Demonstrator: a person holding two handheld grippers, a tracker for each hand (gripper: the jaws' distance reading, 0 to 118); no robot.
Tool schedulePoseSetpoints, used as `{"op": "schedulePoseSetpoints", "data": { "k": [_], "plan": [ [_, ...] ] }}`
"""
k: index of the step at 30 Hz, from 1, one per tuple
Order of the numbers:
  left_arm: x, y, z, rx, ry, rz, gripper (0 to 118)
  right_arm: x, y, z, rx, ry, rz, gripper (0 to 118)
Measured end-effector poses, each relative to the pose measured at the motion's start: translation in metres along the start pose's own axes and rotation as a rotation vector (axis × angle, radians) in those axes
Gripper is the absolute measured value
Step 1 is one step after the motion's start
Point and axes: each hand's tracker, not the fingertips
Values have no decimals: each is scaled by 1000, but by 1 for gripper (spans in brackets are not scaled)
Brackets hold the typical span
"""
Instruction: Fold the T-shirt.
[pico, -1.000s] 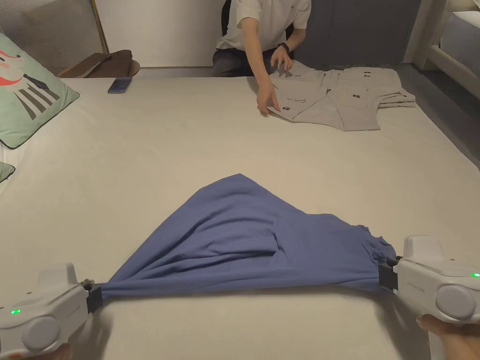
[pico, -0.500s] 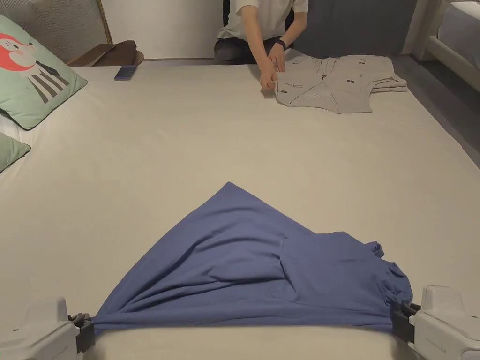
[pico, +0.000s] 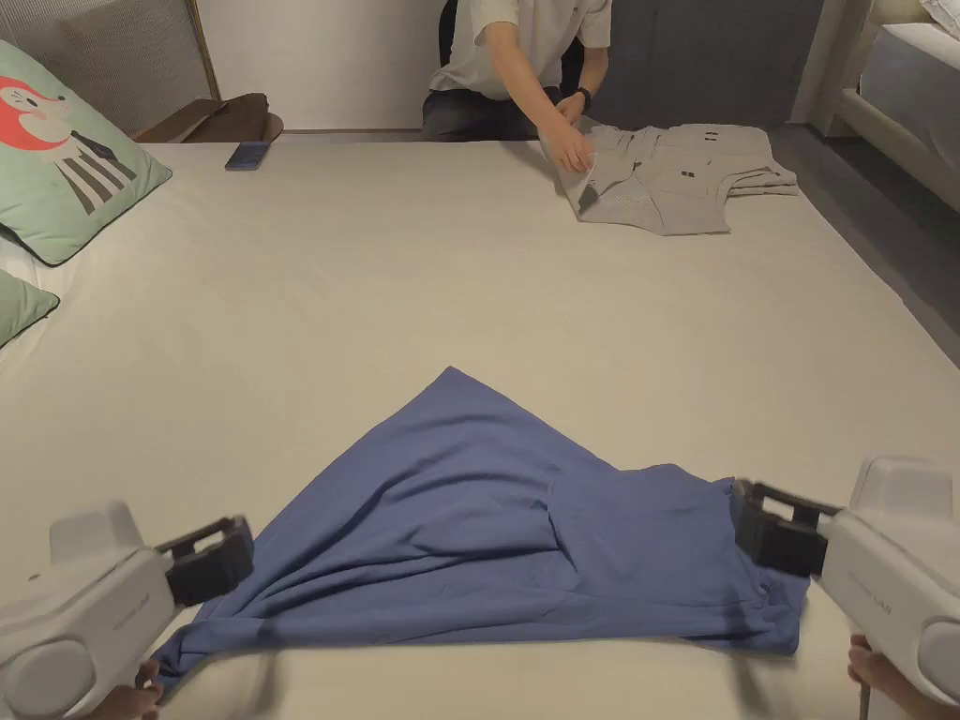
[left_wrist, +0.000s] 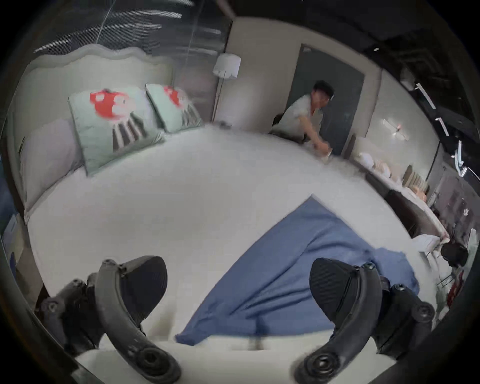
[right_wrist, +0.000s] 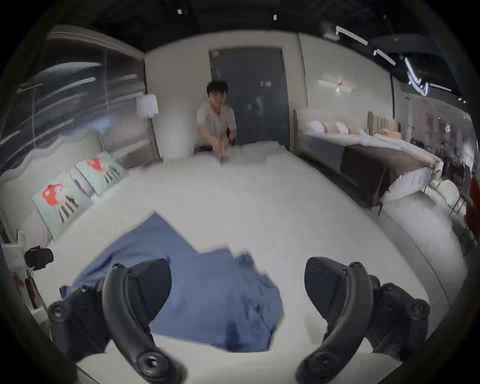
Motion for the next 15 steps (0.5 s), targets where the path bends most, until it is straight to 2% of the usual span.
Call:
{"op": "schedulePoseSetpoints", "data": {
  "k": [7,9,11,12,13,14,15],
  "plan": [
    [60,35,40,348,-67,-80,110,-34,44,38,297,-41,64,103],
    [68,36,43,402,-75,-102,109,-41,45,43,347,-66,106,95],
    [73,35,46,437,-80,-120,106,-47,44,46,364,-87,137,78],
    [75,35,46,440,-77,-124,98,-48,43,47,372,-82,144,61],
    [76,34,48,448,-92,-131,79,-49,42,47,376,-80,148,44],
    [77,33,50,461,-106,-136,51,-49,42,48,378,-77,154,24],
    [78,31,51,465,-116,-148,2,-51,41,47,384,-83,160,1]
  ]
}}
